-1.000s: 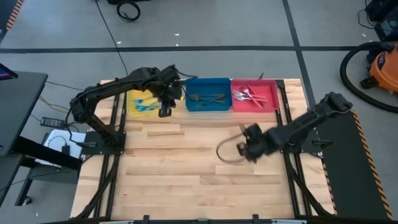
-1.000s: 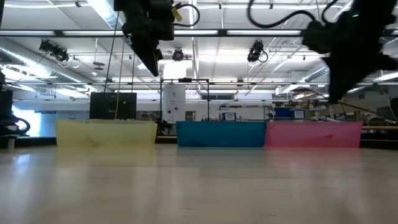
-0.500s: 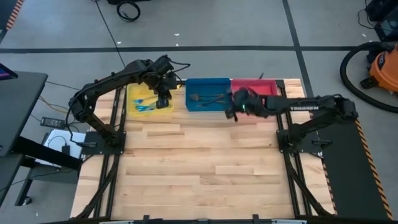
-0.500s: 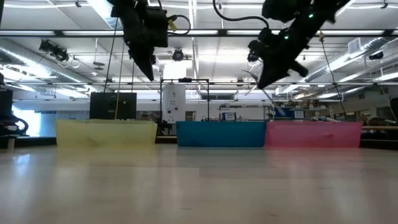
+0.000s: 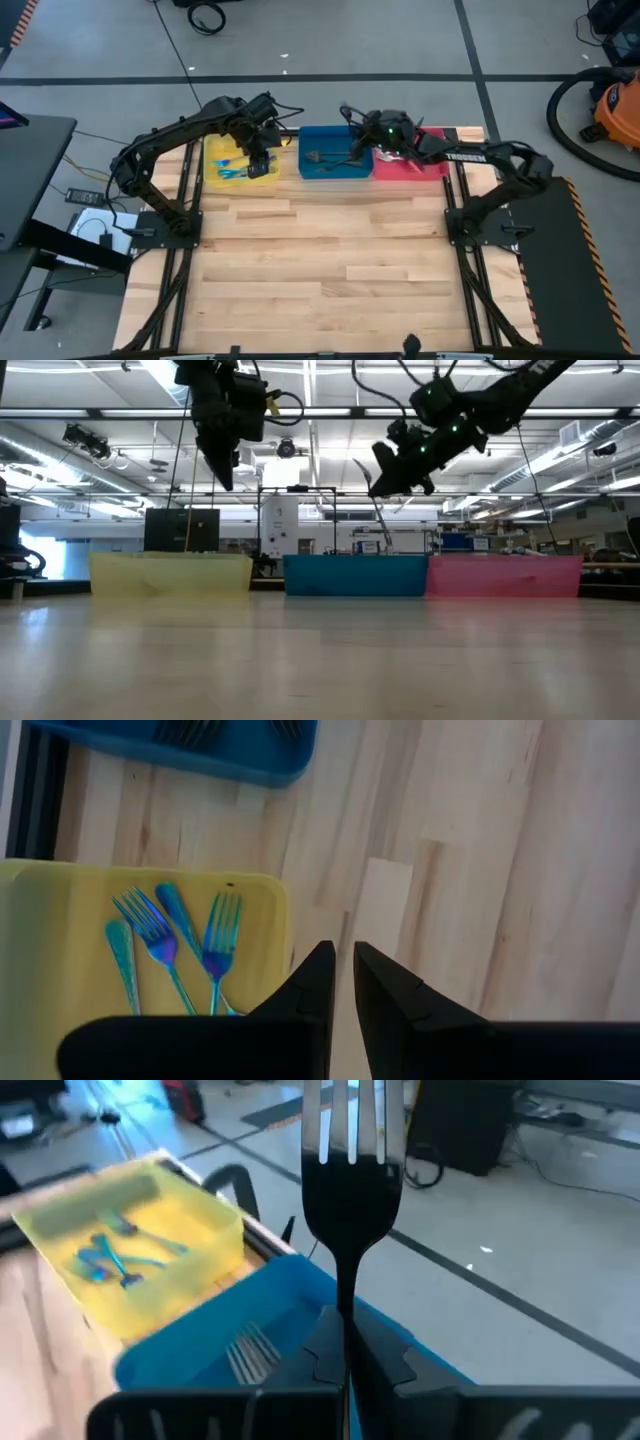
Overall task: Sort silverware by color (type)
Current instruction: Put the black fork into the blue bin
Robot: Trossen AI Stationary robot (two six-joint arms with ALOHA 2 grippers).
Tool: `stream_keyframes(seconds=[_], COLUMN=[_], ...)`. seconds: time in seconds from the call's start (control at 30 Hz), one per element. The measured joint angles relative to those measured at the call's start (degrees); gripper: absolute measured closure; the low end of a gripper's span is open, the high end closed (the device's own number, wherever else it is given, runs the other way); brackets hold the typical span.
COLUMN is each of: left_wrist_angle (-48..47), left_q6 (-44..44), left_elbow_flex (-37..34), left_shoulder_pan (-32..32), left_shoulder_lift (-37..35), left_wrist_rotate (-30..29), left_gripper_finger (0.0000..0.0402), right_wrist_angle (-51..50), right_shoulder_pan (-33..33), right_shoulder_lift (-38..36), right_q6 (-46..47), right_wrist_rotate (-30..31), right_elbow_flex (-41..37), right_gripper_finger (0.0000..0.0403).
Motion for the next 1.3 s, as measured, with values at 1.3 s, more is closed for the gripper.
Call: stream_keyframes(seconds=[1.3], left_wrist_angle=[7.4], left_q6=[0.5], left_elbow_flex=[0.0], left_shoulder_pan=[0.0], left_shoulder_lift=[0.0], left_wrist_rotate=[-0.7], left_gripper_finger=[0.0361], right_wrist_angle=[-38.7], right_shoulder_pan=[-1.6], right_shoulder_lift=[33.2], right_q6=[-23.5], right_wrist_rotate=[-10.0], right_elbow_flex=[31.0], right_gripper_finger=[0.0358])
